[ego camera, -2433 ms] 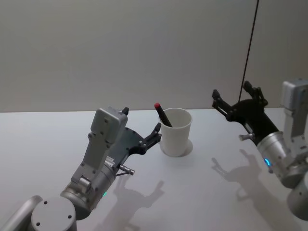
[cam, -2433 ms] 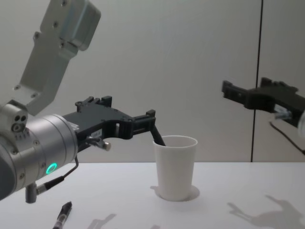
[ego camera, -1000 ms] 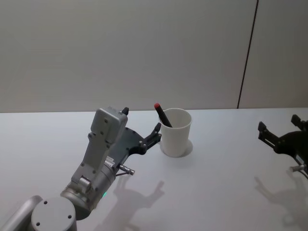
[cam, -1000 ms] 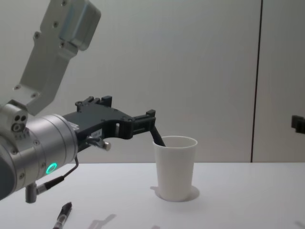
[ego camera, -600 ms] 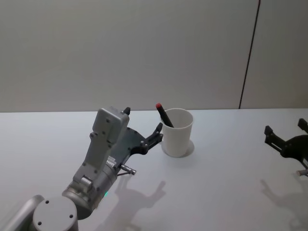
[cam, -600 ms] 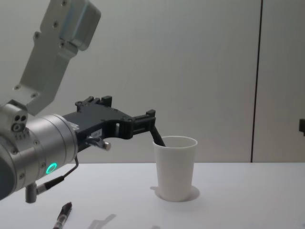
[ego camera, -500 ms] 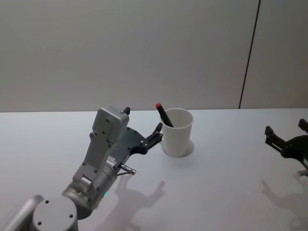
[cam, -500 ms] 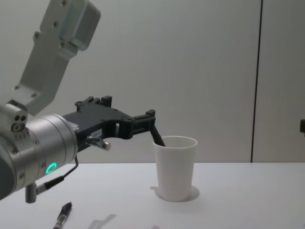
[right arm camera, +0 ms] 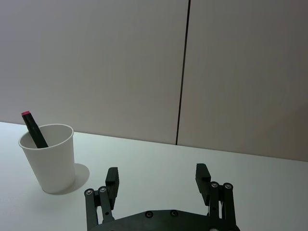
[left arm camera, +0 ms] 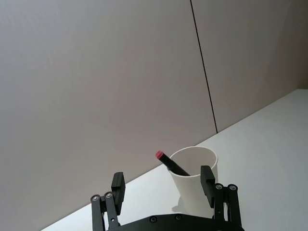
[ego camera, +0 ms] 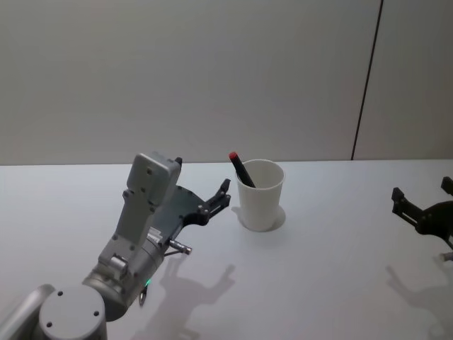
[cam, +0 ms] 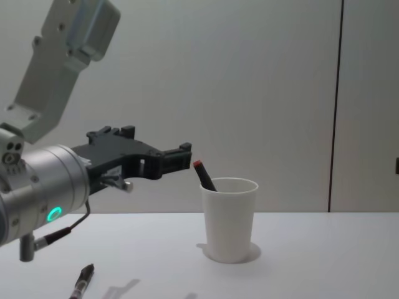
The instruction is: Place the pen into the pen holder.
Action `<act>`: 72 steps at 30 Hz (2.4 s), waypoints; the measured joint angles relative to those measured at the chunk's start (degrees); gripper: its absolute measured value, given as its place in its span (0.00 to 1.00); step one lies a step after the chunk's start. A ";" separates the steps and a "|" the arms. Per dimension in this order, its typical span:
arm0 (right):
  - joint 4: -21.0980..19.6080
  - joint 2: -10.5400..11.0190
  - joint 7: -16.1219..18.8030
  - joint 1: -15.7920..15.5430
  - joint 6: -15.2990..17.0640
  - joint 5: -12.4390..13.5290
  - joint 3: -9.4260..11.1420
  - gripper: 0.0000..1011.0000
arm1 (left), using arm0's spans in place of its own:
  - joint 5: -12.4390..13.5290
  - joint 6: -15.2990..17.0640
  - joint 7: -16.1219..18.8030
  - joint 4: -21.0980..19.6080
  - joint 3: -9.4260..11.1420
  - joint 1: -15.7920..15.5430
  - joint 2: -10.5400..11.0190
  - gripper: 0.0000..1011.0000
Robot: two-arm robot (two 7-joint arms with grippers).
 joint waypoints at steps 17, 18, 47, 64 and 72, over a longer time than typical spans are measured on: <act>-0.18 0.09 -0.04 -0.15 0.17 0.06 0.09 0.99 | -0.57 11.40 -1.14 -3.05 -1.85 -0.01 1.96 0.99; -0.18 0.09 -0.04 -0.16 0.17 0.05 0.09 0.99 | -0.36 11.90 -1.31 -3.14 -1.89 -0.03 2.05 0.99; -0.23 0.12 -0.03 -0.22 0.19 0.05 0.09 0.99 | 9.72 32.31 -5.55 -4.91 -2.05 -2.06 2.41 0.99; -0.23 0.12 -0.03 -0.21 0.19 0.05 0.09 0.99 | 5.71 41.97 0.90 -5.22 -4.11 -2.14 -0.78 0.99; -0.23 0.12 -0.03 -0.21 0.18 0.05 0.08 0.99 | 2.82 45.16 4.17 -5.71 -5.20 -1.75 -2.54 0.99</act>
